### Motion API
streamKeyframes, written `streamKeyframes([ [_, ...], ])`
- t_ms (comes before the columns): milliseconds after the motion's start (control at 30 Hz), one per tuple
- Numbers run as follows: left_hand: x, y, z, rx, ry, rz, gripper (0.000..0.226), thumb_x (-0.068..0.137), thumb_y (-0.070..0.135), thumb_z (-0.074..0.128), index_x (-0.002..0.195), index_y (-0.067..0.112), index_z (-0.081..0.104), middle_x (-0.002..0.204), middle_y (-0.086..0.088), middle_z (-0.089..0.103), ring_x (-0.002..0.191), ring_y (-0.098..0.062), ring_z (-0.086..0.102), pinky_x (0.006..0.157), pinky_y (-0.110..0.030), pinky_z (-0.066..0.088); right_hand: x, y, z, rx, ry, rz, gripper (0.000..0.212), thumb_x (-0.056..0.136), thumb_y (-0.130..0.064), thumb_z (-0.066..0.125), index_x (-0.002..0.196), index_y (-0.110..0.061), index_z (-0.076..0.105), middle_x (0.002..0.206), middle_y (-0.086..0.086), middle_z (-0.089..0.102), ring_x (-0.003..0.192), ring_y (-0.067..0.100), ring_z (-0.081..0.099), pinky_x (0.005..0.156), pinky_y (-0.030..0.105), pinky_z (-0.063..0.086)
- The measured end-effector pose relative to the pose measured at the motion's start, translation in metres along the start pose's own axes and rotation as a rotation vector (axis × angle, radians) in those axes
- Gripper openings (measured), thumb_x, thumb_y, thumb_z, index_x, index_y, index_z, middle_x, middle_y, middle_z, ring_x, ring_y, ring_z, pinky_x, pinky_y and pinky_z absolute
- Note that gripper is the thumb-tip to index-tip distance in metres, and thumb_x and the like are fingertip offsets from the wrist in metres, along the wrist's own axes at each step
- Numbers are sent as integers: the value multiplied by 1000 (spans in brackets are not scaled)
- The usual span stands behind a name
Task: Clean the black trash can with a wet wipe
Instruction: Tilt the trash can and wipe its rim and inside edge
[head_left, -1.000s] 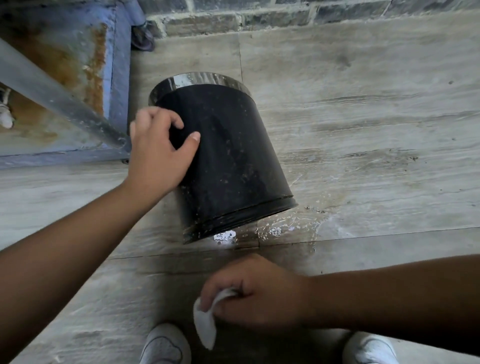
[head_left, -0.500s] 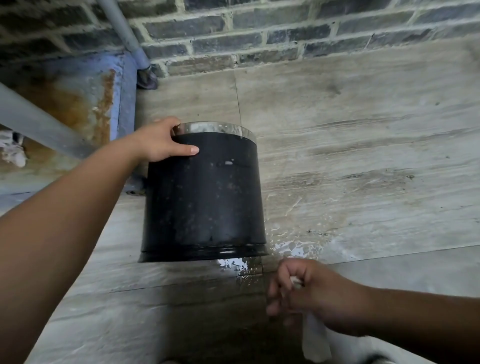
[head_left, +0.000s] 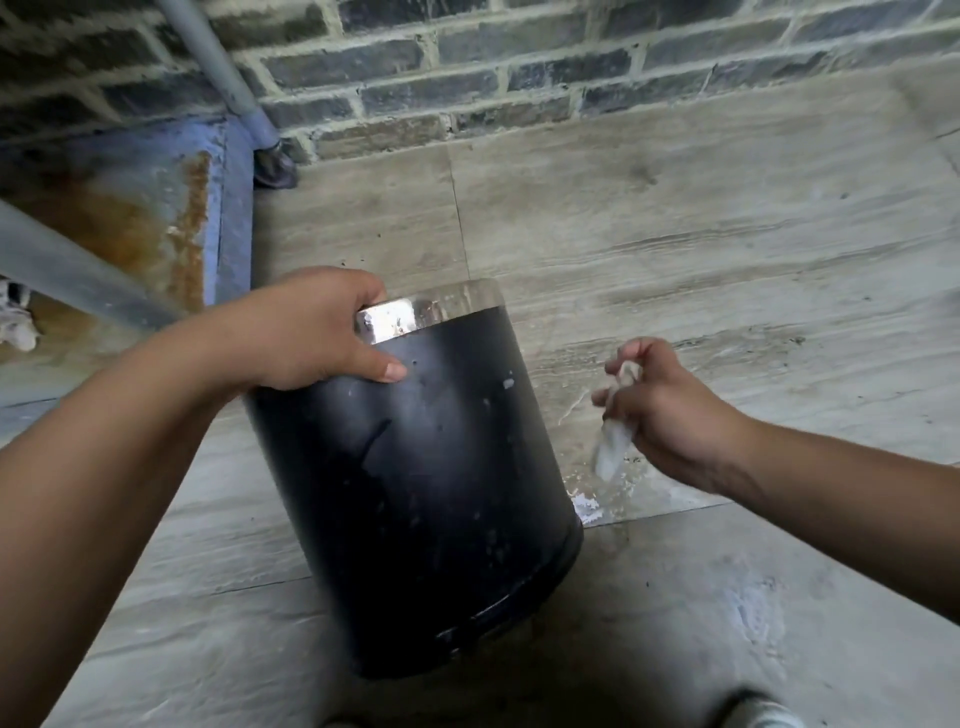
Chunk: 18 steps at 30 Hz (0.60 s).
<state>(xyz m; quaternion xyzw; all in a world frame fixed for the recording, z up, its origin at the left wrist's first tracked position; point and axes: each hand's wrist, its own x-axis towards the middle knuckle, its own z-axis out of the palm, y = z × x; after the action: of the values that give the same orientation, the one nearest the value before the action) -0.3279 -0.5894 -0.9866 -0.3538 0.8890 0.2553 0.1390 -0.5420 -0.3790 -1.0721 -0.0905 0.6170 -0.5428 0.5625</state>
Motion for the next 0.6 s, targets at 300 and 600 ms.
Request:
streamKeyframes([
  [300, 22, 36, -17, 213, 264, 88, 42, 68, 39, 81, 66, 23, 42, 61, 11, 59, 63, -9, 58, 56, -30, 45, 75, -75, 20, 290, 216, -209, 27, 98, -3, 50, 115, -23, 42, 121, 11, 56, 68, 17, 74, 60, 35, 60],
  [600, 56, 26, 9, 67, 365, -8, 35, 73, 35, 79, 72, 21, 47, 67, 8, 62, 70, -14, 66, 63, -40, 56, 136, -89, 47, 361, 277, -205, 18, 85, 4, 53, 87, -14, 50, 77, 10, 55, 60, 18, 54, 56, 30, 46],
])
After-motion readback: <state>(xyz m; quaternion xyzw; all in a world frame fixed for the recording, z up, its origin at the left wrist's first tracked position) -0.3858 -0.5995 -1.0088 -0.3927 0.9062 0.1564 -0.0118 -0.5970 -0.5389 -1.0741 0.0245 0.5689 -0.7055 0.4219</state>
